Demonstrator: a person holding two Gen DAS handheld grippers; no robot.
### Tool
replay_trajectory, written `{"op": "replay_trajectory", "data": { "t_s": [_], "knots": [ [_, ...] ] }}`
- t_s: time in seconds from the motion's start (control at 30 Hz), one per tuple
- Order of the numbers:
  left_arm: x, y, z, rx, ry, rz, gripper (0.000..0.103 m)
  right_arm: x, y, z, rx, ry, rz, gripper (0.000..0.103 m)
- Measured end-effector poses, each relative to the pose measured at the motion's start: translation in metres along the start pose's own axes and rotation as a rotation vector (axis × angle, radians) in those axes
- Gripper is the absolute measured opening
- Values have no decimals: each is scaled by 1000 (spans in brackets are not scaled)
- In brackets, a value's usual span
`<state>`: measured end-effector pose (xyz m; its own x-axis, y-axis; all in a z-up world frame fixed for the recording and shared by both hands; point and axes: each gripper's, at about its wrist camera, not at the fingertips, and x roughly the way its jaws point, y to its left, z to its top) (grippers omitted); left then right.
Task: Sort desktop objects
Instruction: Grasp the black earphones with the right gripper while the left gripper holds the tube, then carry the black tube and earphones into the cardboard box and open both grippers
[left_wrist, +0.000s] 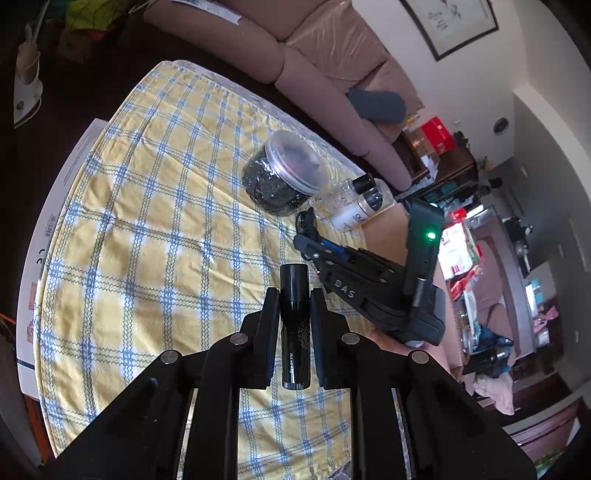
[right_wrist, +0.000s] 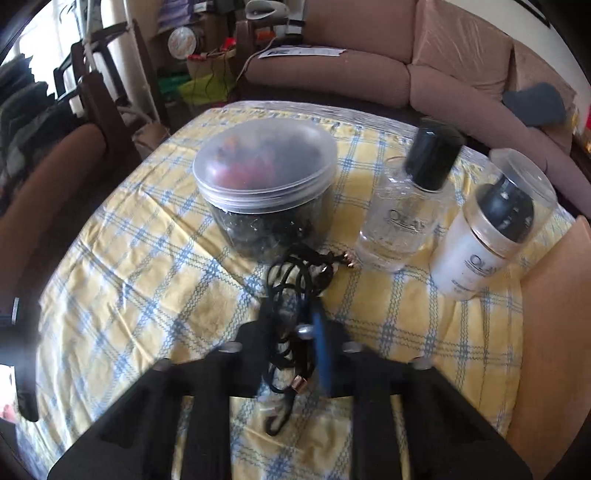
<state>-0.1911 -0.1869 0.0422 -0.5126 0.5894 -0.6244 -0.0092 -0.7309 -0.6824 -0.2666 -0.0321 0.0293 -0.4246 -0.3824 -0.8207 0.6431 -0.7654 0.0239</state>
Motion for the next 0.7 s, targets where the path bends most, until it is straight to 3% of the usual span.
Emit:
{"op": "replay_trajectory", "data": {
  "t_s": [0.07, 0.17, 0.4, 0.53, 0.7],
  "knots": [
    [0, 0, -1, 0, -3, 3, 15, -8, 1, -4, -6, -15, -3, 8],
    [0, -2, -1, -1, -8, -4, 15, -30, 0, -5, 39, -50, 73, 8],
    [-6, -21, -5, 39, -10, -45, 15, -138, -17, -13, 162, -189, 286, 8],
    [-6, -44, -11, 56, 19, -89, 15, -189, -30, -17, 203, -227, 300, 8],
    [1, -93, -23, 116, 42, -104, 15, -246, -62, -45, 244, -260, 247, 9]
  ]
}}
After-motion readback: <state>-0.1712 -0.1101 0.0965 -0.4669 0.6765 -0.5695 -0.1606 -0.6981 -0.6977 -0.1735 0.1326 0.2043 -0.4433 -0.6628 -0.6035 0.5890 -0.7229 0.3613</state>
